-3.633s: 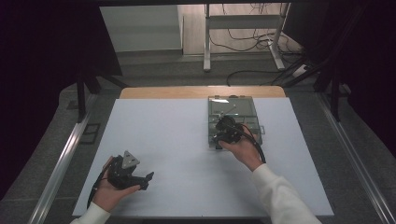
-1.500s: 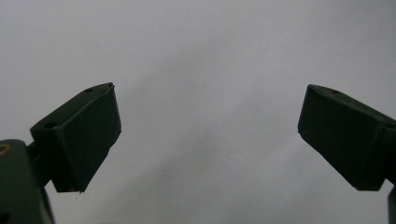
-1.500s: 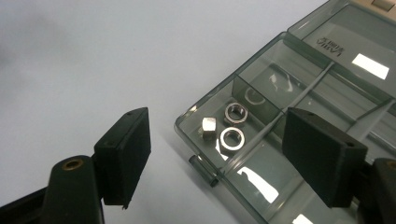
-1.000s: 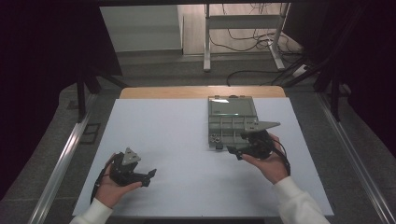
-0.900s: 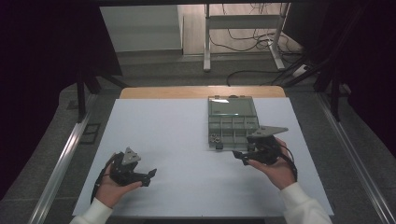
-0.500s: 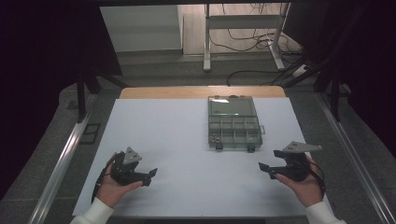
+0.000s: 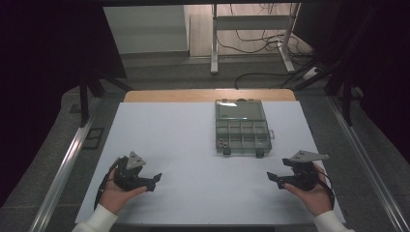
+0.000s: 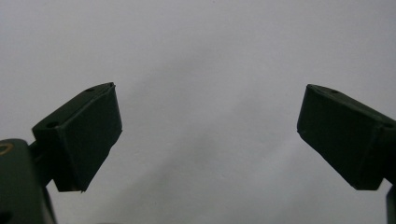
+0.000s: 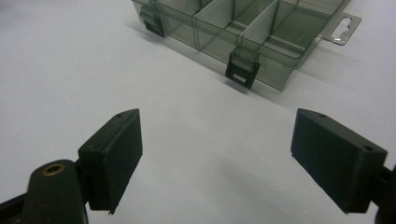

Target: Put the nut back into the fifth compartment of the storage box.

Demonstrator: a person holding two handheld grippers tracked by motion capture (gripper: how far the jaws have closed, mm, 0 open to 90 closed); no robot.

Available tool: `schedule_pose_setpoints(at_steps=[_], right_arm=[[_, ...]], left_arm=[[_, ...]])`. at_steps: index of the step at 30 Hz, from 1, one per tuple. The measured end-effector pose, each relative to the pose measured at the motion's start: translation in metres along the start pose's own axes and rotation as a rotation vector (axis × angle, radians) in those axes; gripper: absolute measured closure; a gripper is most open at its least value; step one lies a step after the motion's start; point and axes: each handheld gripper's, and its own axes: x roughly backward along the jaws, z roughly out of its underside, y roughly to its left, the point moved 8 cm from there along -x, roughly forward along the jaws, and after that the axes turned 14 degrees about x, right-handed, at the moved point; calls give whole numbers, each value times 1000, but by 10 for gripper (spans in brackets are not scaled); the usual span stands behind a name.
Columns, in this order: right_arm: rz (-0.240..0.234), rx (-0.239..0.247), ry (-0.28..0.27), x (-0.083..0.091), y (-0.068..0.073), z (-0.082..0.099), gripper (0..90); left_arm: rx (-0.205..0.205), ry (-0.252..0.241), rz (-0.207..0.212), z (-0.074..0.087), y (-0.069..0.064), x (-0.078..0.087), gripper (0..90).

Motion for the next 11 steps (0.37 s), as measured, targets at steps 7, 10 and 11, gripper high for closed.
schedule_pose_setpoints(at_steps=[7, 10, 11], right_arm=[[24, -10, -4, 0, -3, -1, 146], [37, -15, -13, -1, -7, -2, 133], [37, -15, -13, -1, -7, -2, 133]], left_arm=[[-6, 0, 12, -3, -2, 0, 68], [-2, -6, 10, -5, -2, 0, 68], [-2, -6, 10, -5, -2, 0, 68]])
